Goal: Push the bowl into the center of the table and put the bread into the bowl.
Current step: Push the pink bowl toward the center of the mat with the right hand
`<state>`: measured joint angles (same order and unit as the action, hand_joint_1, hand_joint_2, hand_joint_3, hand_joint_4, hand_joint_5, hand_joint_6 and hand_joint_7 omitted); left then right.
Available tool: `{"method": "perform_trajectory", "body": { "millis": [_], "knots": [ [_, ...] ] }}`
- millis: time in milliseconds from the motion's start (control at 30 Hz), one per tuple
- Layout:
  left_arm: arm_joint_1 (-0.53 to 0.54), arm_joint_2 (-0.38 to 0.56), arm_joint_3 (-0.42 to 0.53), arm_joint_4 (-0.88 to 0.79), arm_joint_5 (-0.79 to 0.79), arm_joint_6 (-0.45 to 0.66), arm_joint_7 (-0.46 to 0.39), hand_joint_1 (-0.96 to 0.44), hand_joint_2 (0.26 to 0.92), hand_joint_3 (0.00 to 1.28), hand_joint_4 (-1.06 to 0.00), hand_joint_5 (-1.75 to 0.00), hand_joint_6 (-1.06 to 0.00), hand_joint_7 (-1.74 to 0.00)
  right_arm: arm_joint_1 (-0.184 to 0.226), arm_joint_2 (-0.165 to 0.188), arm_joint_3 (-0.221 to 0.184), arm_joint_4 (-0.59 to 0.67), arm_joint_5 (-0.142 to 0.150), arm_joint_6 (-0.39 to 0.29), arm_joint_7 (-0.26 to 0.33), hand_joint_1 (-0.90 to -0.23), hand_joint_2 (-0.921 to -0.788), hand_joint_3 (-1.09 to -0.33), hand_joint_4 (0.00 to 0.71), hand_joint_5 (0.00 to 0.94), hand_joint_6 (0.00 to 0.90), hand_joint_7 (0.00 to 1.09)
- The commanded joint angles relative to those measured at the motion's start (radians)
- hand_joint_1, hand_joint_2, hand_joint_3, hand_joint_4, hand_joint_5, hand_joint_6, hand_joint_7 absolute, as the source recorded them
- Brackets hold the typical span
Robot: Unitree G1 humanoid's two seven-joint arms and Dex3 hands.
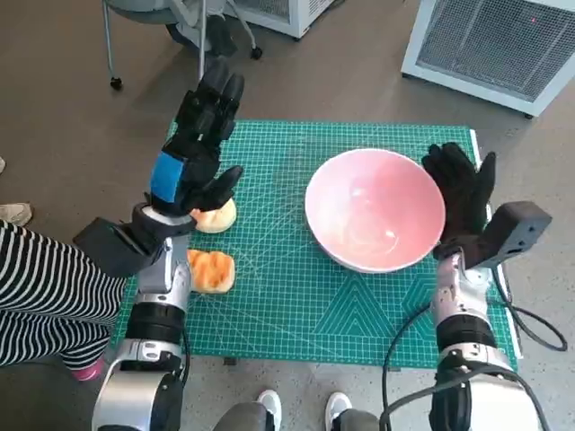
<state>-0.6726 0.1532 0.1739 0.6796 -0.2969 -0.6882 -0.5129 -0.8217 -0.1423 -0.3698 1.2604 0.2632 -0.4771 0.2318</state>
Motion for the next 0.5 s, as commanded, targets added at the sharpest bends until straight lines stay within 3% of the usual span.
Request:
{"method": "perform_trajectory", "body": {
  "millis": [33, 500],
  "knots": [
    [0.012, 0.007, 0.004, -0.020, 0.009, -0.003, 0.010, -0.71, 0.921, 0.39, 0.00, 0.00, -0.01, -0.17, -0.006, 0.029, -0.010, 0.017, 0.007, 0.029, 0.011, -0.629, -0.921, -0.875, 0.099, 0.001, 0.031, 0.26],
    [0.009, 0.005, 0.003, -0.007, 0.020, -0.006, 0.024, -0.71, 0.921, 0.39, 0.00, 0.00, -0.01, -0.17, -0.039, 0.077, -0.030, 0.022, 0.018, 0.055, 0.019, -0.648, -0.921, -0.851, 0.083, 0.000, 0.029, 0.24]
  ]
}}
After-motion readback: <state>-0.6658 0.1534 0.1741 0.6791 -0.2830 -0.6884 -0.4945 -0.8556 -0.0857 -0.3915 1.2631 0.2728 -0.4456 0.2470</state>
